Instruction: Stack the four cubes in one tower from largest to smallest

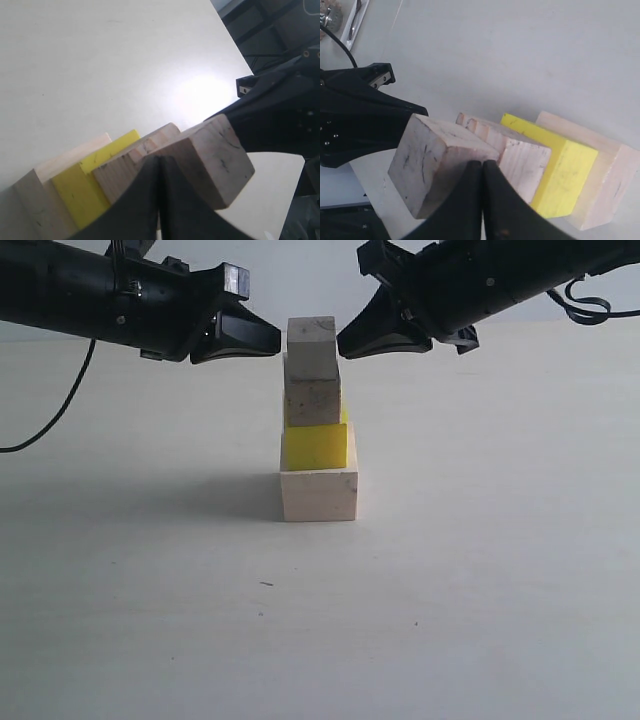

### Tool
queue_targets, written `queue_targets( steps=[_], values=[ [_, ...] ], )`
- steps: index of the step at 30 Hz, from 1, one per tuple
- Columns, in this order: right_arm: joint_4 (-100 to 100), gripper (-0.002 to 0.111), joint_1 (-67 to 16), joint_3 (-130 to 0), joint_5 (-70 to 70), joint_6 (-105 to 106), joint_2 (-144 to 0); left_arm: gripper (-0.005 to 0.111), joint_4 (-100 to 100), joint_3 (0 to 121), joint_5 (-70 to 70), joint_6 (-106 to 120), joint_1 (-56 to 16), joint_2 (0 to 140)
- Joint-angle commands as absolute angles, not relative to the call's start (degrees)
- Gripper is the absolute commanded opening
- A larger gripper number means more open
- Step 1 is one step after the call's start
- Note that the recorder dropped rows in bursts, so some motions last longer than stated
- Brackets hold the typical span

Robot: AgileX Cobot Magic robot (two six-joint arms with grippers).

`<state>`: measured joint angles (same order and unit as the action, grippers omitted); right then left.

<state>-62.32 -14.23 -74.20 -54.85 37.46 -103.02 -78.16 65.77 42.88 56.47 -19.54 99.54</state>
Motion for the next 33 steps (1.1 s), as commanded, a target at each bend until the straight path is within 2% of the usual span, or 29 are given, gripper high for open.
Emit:
queue_targets(
  steps=[1, 33],
  values=[
    [-63.1, 0.0, -13.9, -74.7, -54.3, 38.6, -102.7, 0.0, -78.5, 65.7, 43.1, 56.3, -19.4, 99.0],
    [-64.9, 0.0, -13.9, -74.7, -54.3, 43.5, -102.8, 0.0, -78.6, 65.7, 43.3, 56.1, -19.4, 99.0]
  ],
)
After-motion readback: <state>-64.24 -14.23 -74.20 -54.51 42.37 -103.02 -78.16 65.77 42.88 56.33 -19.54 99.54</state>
